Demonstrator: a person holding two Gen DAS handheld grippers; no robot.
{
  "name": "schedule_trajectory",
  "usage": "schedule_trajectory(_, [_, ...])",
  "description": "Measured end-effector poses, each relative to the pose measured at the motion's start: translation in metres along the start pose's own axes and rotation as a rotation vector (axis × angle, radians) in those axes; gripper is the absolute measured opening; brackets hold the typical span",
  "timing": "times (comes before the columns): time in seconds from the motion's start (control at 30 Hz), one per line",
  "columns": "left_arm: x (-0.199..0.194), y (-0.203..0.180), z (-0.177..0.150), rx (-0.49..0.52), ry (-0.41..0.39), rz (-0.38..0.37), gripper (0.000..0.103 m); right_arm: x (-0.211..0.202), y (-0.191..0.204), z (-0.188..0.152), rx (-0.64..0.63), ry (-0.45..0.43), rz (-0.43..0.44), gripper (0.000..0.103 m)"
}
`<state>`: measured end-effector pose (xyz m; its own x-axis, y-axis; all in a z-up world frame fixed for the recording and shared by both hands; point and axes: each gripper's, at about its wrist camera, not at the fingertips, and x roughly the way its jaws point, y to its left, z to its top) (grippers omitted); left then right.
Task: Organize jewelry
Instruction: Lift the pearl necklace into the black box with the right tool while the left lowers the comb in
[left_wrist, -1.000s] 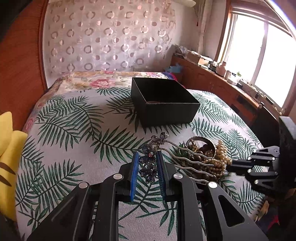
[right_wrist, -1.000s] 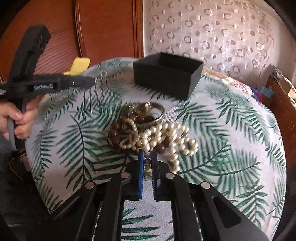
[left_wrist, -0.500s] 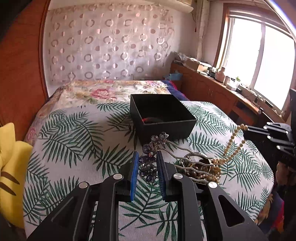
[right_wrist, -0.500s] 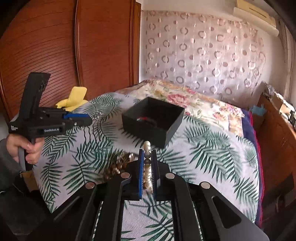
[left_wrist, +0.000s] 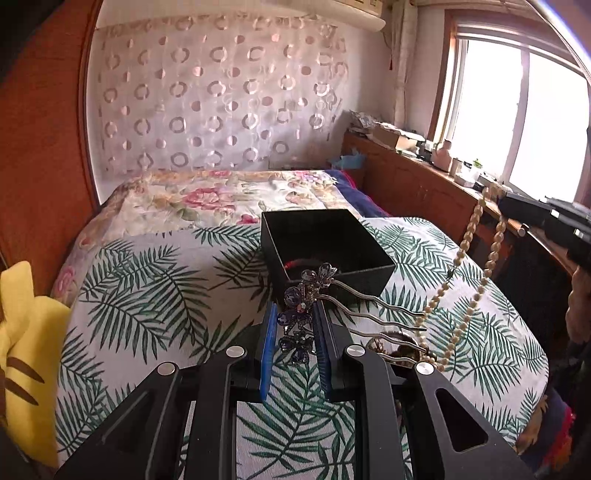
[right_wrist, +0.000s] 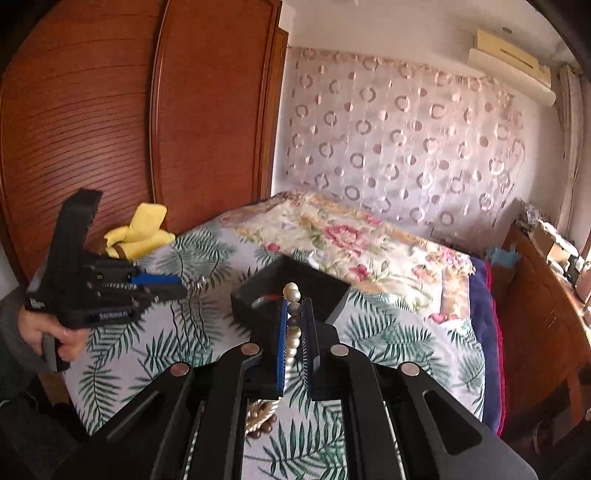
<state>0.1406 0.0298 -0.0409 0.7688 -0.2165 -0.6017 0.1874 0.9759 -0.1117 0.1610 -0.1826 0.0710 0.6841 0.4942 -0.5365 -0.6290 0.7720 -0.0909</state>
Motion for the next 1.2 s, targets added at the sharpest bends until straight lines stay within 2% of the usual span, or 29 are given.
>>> schedule_trajectory(0.53, [0.005, 0.0, 0.034, 0.007, -0.044, 0.018, 0.018, 0.007, -0.011, 0.08, -0.06, -0.102, -0.07, 0.009])
schedule_trajectory(0.8, [0.012, -0.001, 0.044, 0.019, -0.047, 0.031, 0.018, 0.021, -0.021, 0.116, -0.09, -0.12, -0.118, 0.008])
schedule_trajectory(1.0, [0.02, -0.001, 0.047, 0.019, -0.04, 0.041, 0.018, 0.041, -0.023, 0.115, -0.105, -0.076, -0.128, 0.008])
schedule_trajectory(1.2, [0.033, 0.004, 0.053, 0.011, -0.024, 0.053, 0.018, 0.069, -0.024, 0.094, -0.075, -0.008, -0.099, 0.009])
